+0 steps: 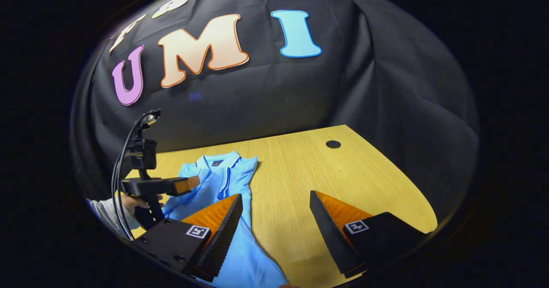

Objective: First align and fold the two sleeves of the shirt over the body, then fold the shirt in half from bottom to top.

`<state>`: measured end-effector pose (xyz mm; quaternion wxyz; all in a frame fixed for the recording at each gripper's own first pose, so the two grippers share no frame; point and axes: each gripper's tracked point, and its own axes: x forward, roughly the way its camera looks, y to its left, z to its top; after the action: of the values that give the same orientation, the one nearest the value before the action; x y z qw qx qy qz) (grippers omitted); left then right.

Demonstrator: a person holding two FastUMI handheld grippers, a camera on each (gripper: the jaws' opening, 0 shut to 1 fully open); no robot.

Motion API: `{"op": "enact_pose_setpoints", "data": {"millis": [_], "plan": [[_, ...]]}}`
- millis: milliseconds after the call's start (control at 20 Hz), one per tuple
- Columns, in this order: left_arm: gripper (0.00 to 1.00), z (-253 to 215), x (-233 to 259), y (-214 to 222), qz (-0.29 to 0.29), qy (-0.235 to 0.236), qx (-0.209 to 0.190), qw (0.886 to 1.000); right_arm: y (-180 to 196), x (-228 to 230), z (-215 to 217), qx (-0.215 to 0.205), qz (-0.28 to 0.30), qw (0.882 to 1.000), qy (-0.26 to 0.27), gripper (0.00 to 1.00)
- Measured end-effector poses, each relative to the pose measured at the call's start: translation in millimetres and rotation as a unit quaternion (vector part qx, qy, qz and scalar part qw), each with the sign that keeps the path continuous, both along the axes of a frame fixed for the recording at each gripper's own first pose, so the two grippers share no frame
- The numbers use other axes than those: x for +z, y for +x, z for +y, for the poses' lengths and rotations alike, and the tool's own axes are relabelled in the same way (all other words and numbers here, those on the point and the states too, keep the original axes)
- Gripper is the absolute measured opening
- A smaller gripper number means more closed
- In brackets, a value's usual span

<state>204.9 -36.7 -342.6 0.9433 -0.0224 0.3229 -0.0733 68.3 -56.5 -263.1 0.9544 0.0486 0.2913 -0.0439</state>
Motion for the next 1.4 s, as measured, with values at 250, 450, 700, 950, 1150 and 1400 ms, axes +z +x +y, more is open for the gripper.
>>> {"op": "enact_pose_setpoints", "data": {"millis": [250, 450, 700, 950, 1150, 1400], "plan": [[0.96, 33, 53, -40, -0.048, -0.023, 0.026, 0.998, -2, 21, 8, -0.004, -0.034, 0.999, -0.009, 0.98], [0.96, 51, 86, -98, -0.058, -0.028, 0.033, 0.997, -28, 33, 15, 0.030, -0.040, 0.999, -0.013, 0.94], [0.95, 73, 108, -171, -0.078, -0.020, 0.068, 0.994, -77, 42, 14, 0.061, -0.039, 0.997, -0.012, 0.94], [0.95, 84, 99, -247, -0.054, 0.007, 0.064, 0.996, -129, 34, 6, 0.076, -0.023, 0.997, -0.010, 0.98], [0.95, 85, 82, -301, -0.033, 0.037, 0.039, 0.998, -177, 8, 6, 0.083, 0.009, 0.996, -0.011, 0.98], [0.95, 88, 35, -362, 0.028, 0.044, 0.032, 0.998, -230, -33, 6, 0.101, 0.064, 0.993, -0.024, 0.98]]}}
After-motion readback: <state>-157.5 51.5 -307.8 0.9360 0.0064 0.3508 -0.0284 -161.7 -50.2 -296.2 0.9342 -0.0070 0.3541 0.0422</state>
